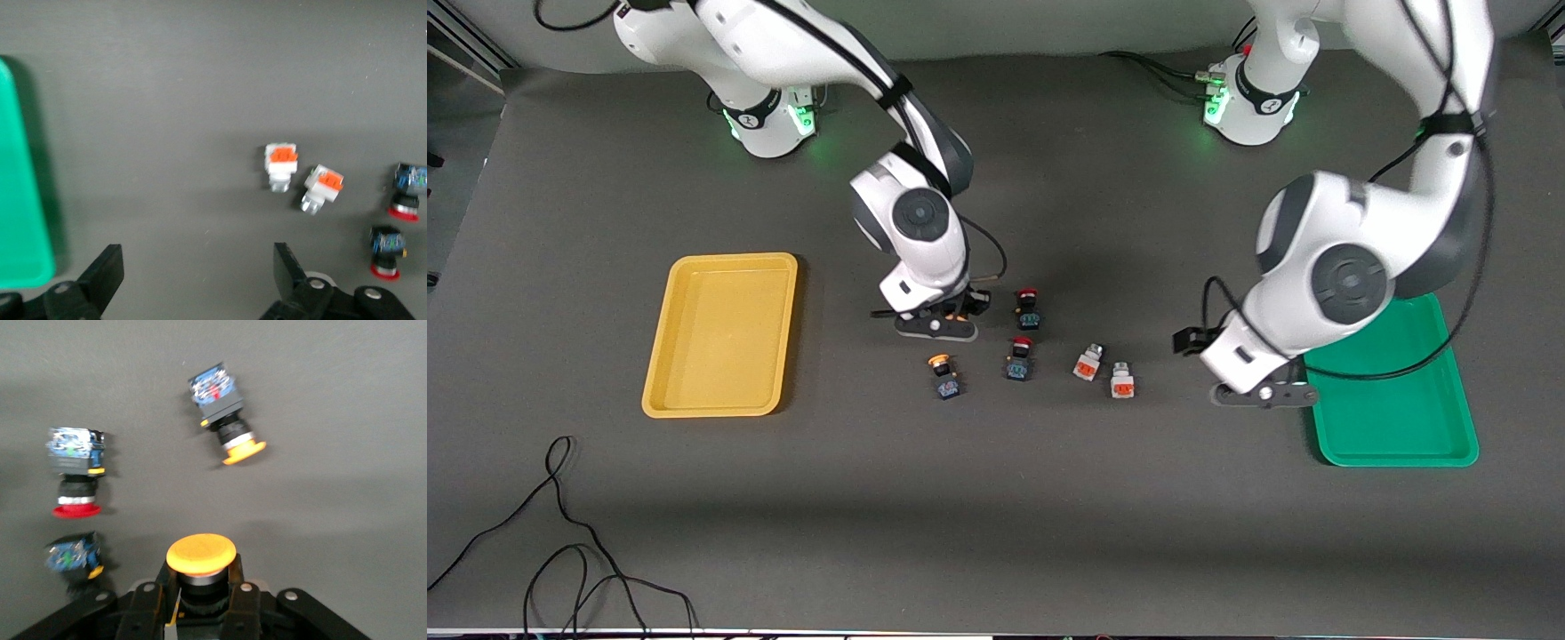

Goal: Place green and yellow buttons in trays
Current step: 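Grasp the yellow button with the right gripper while the left gripper reaches, then carry the yellow button to the yellow tray while the left gripper grasps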

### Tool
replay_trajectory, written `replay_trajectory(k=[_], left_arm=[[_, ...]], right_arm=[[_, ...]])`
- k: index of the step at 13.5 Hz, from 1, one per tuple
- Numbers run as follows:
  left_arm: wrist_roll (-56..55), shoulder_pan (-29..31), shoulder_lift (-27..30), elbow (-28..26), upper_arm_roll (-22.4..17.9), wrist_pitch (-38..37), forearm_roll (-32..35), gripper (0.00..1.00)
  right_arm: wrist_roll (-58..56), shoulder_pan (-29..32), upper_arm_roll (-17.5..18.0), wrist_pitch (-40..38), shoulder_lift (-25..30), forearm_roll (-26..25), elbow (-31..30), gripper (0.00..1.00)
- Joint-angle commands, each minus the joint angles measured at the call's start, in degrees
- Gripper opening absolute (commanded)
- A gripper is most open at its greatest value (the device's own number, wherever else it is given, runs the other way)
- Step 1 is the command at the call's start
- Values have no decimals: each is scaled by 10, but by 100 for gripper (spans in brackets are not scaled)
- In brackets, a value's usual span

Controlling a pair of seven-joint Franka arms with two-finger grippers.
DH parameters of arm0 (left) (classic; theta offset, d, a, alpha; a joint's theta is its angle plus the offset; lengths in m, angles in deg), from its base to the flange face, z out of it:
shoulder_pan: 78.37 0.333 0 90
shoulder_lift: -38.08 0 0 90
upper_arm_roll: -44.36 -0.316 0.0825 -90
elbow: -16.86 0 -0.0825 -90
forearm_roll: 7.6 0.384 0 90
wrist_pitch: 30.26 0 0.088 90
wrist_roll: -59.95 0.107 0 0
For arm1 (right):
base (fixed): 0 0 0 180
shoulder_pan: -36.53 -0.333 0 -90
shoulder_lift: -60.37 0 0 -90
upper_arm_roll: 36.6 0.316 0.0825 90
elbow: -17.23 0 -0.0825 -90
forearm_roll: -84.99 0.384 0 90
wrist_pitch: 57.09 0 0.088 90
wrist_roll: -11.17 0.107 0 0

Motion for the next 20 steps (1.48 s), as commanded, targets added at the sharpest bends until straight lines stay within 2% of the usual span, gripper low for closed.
replay_trajectory(k=[1,4,6,9,11,13,14,17,18,19,20], left_arm=[[-45,-29,-47,10,-8,53,-3,100],[-73,-46,-91,10,-8,102,-5,99],[-78,-56,-117,10,-8,128,-5,99],[-81,-64,-148,10,-8,169,-5,100],[-82,-70,-165,10,-8,191,-5,100],[-81,-72,-177,10,-8,201,-4,99],[-82,-72,-182,9,-8,204,-4,99],[-82,-72,-188,9,-8,205,-4,98],[-79,-72,-190,9,-8,204,-3,67],[-79,-72,-191,9,-8,204,-3,20],[-79,-72,-191,10,-8,200,-3,4]], right_arm=[[-46,2,-24,-92,72,-2,6,13],[-148,3,-86,-159,129,3,0,13],[-255,2,-158,-191,166,3,-20,13],[-439,1,-292,-186,233,3,-95,13],[-549,1,-385,-183,240,2,-110,13],[-652,1,-456,-163,239,2,-121,13],[-684,1,-479,-141,239,3,-139,13],[-737,6,-513,15,229,4,-243,13],[-750,16,-513,75,215,16,-276,13],[-770,19,-513,112,184,44,-290,13],[-796,19,-513,124,144,89,-289,13]])
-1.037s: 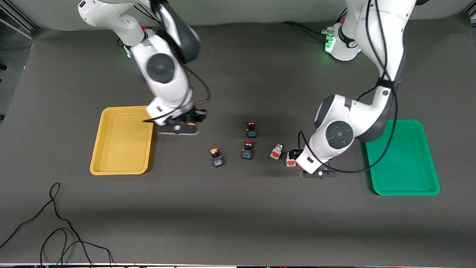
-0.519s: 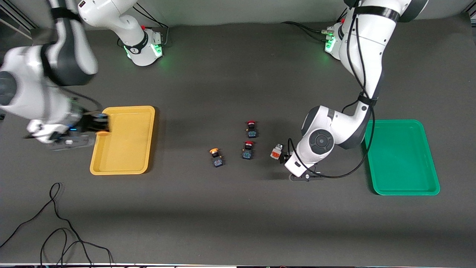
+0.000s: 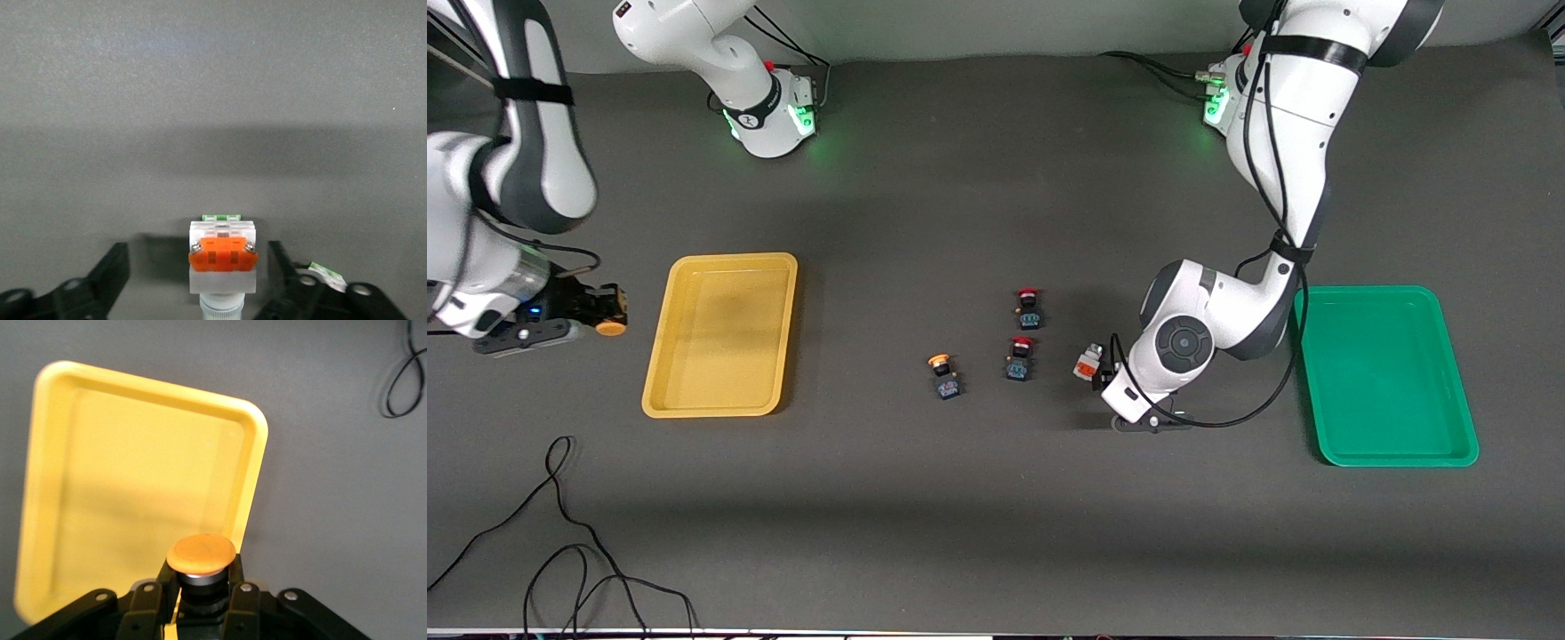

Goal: Place green and yellow buttons in trays
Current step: 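Carry the yellow button to the yellow tray while the left gripper grasps, then release the yellow button in the tray while the left gripper lifts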

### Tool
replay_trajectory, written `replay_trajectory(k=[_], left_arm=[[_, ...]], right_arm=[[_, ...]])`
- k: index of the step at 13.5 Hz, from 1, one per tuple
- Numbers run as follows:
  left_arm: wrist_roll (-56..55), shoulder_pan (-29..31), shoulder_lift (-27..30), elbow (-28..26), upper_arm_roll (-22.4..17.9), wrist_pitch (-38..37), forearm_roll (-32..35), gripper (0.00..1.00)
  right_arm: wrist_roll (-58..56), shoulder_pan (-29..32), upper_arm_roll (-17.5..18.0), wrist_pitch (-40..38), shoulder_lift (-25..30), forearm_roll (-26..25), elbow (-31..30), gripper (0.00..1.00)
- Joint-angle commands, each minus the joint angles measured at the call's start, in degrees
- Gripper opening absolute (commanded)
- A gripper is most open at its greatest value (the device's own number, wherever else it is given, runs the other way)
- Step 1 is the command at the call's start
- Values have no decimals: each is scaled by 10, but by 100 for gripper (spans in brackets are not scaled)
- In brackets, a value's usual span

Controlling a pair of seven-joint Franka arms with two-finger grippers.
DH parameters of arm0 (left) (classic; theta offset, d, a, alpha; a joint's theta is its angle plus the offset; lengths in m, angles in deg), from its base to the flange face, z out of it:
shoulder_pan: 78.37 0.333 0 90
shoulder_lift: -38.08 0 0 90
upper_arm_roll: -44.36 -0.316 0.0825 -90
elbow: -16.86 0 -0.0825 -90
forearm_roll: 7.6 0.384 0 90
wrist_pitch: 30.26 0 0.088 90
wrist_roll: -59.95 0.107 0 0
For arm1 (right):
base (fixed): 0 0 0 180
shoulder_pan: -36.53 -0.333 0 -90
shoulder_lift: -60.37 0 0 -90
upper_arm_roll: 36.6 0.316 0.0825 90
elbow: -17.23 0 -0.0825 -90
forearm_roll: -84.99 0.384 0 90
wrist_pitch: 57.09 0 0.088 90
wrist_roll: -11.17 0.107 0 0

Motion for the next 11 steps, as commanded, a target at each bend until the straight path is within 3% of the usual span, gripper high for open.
replay_trajectory(k=[1,5,6,8,10,11], left_arm=[[-9,-9,-4,8,-8,-5,-3,0],[-12,-9,3,10,-8,-11,-4,0],[-13,-6,14,12,-8,-16,-4,0],[-11,-2,52,26,-13,-82,-5,0],[-11,9,83,72,-13,-179,-5,0],[-12,12,93,107,-13,-230,-7,0]], right_arm=[[-90,1,-1,53,-101,122,-10,13],[-291,1,6,71,-244,379,10,13],[-316,1,7,71,-262,414,15,13],[-318,1,8,66,-268,422,19,18],[-309,1,9,64,-268,422,22,79],[-305,1,9,57,-268,423,26,89]])
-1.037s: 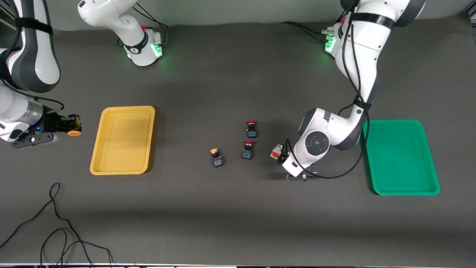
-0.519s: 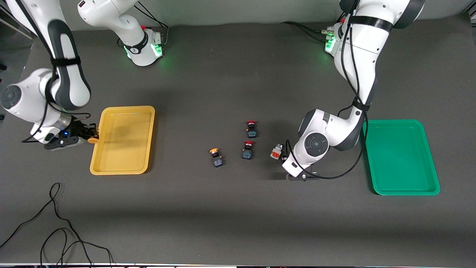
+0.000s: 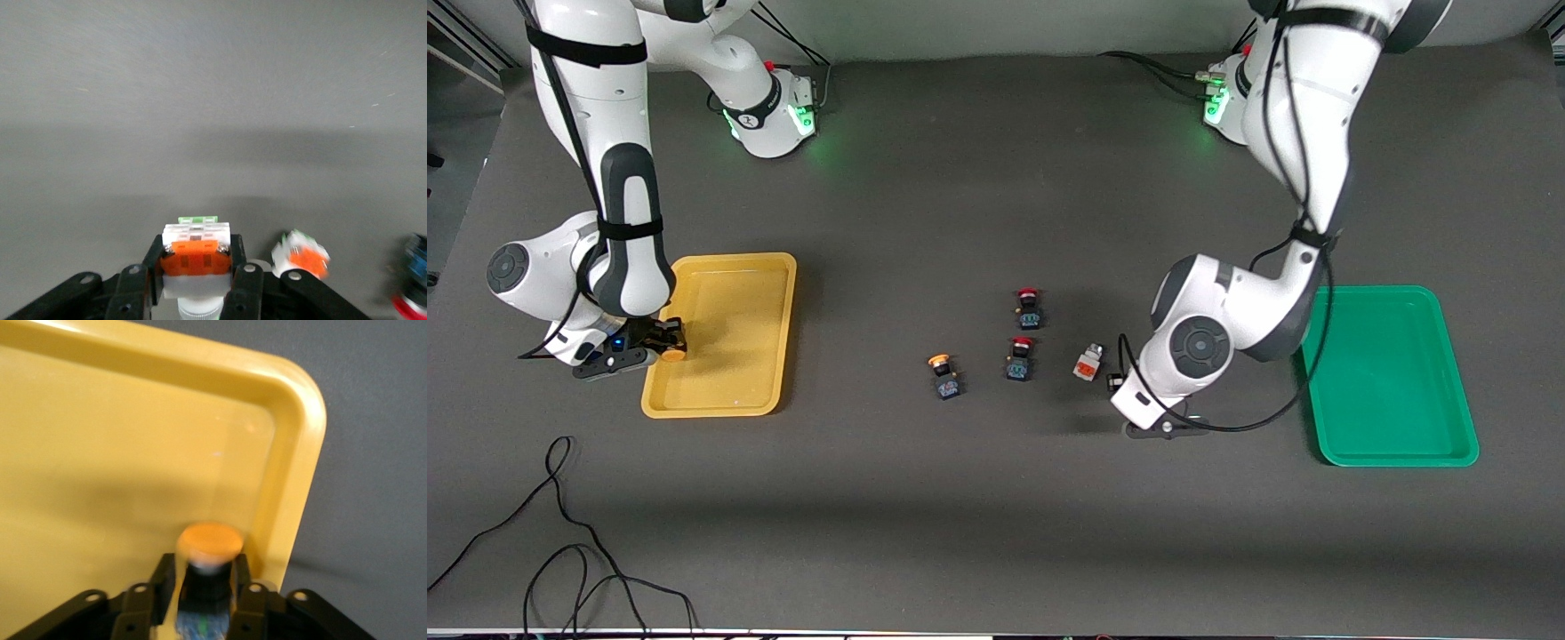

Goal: Place green and yellow buttons in trays
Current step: 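Release the yellow button in the tray while the left gripper lifts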

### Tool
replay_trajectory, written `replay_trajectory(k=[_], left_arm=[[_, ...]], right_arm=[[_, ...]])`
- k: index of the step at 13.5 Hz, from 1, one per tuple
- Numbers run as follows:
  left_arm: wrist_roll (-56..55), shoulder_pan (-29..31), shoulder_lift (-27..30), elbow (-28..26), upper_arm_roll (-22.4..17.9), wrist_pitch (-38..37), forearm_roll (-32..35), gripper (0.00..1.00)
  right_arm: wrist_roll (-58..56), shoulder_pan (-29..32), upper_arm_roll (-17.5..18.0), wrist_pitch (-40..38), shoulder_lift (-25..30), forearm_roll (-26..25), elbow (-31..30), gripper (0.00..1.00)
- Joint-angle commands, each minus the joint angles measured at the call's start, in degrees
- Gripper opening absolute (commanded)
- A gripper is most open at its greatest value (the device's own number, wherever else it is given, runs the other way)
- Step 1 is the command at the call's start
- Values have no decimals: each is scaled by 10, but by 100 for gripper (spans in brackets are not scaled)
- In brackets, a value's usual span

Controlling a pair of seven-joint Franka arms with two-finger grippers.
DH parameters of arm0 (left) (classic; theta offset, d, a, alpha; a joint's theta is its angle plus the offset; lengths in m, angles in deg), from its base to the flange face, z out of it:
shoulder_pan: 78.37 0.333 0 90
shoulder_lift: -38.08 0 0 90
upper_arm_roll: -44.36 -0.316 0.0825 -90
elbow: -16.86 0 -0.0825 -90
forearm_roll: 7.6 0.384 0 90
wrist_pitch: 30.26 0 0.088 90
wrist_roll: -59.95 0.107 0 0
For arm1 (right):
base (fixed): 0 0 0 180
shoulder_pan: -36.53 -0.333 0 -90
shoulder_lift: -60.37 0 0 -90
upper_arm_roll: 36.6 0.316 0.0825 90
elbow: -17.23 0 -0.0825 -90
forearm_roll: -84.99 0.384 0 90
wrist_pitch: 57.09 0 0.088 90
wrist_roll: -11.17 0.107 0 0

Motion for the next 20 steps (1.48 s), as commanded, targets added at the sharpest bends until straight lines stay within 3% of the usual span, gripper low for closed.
replay_trajectory(k=[1,3,6,9,11,15,16,20], left_arm=[[-7,13,37,87,-3,-145,-8,0],[3,45,38,169,-1,-255,-8,0],[96,119,45,226,0,-356,-7,0],[177,194,60,224,-4,-397,3,0],[235,236,63,218,-4,-403,20,0],[325,287,60,158,-4,-332,82,0],[355,303,61,132,-4,-299,82,0],[439,356,55,58,-4,-190,84,0]], right_arm=[[-6,1,-3,-28,8,15,18,100],[15,-9,-13,-79,18,8,40,100],[128,-50,-63,-199,32,-119,140,100],[264,-78,-79,-381,32,-208,298,100],[330,-107,-79,-450,27,-224,371,100],[475,-210,-75,-458,20,-214,401,100],[516,-236,-64,-448,11,-204,407,100],[686,-246,54,-367,-5,-187,424,100]])
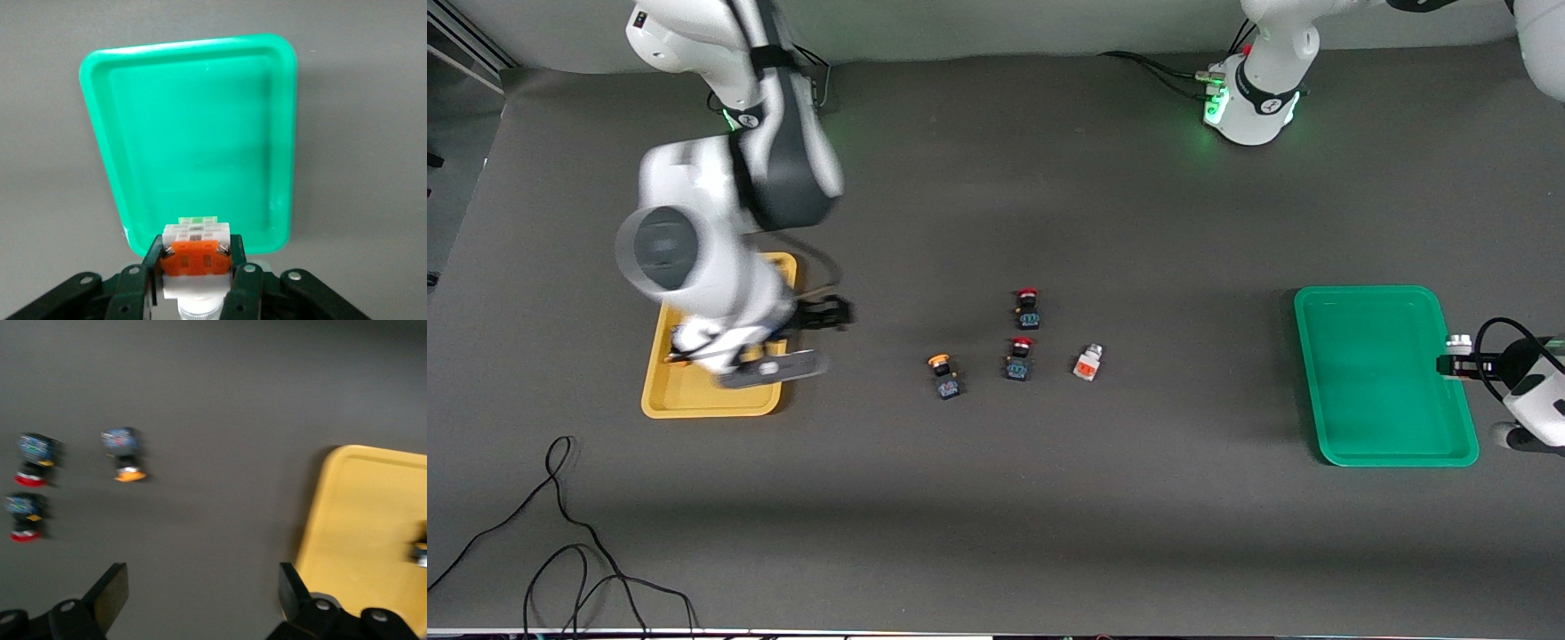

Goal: Place green and yellow buttons in trays
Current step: 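Release the yellow button in the tray while the left gripper lifts, then lower the white switch into the green tray with the left gripper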

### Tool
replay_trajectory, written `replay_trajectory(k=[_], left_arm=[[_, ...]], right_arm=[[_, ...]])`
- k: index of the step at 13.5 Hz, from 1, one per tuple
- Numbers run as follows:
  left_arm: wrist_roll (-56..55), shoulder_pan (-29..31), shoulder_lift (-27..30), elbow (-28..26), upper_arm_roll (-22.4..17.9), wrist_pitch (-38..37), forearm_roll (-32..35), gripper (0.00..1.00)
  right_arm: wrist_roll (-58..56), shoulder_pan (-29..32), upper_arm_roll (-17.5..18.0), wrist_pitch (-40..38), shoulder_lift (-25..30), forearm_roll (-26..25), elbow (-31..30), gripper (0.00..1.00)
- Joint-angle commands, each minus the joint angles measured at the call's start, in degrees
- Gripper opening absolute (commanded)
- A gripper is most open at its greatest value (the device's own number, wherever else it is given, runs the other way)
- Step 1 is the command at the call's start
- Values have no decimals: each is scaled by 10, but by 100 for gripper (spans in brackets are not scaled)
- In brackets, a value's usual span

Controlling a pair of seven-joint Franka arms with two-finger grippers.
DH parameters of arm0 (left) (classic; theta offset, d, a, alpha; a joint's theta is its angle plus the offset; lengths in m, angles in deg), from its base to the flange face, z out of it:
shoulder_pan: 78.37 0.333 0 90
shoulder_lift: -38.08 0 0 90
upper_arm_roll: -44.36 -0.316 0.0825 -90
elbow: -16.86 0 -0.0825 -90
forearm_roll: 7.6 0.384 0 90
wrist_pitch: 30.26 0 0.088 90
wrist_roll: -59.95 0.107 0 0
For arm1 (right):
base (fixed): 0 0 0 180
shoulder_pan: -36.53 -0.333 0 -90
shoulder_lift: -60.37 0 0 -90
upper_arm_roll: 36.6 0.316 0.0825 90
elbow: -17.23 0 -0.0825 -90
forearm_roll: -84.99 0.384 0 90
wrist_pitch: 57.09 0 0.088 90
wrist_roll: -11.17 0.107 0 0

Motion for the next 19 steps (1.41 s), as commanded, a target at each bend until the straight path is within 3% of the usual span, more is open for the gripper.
replay_trajectory(k=[1,3,8,11,12,13,14,15,17,19], left_arm=[[37,25,6,-71,4,90,14,0],[66,46,-8,-117,5,179,20,0],[73,70,-29,-250,5,393,20,0],[73,71,-39,-259,5,410,19,0],[74,71,-39,-259,5,409,19,19],[74,73,-39,-258,5,410,19,99],[77,77,-35,-258,6,406,19,100],[78,77,-30,-257,6,400,19,100],[79,76,-8,-254,9,368,19,100],[77,68,24,-229,12,281,13,100]], right_arm=[[77,11,54,53,-24,12,13,100],[79,12,77,101,-49,13,3,100],[72,22,157,317,-110,16,-79,100],[71,22,175,367,-159,55,-75,100],[71,21,176,378,-170,63,-74,100],[71,22,176,384,-177,64,-72,100],[71,23,176,385,-181,64,-67,100],[71,24,176,385,-187,64,-62,94],[71,25,176,384,-187,64,-61,58],[71,27,176,382,-185,63,-60,27]])
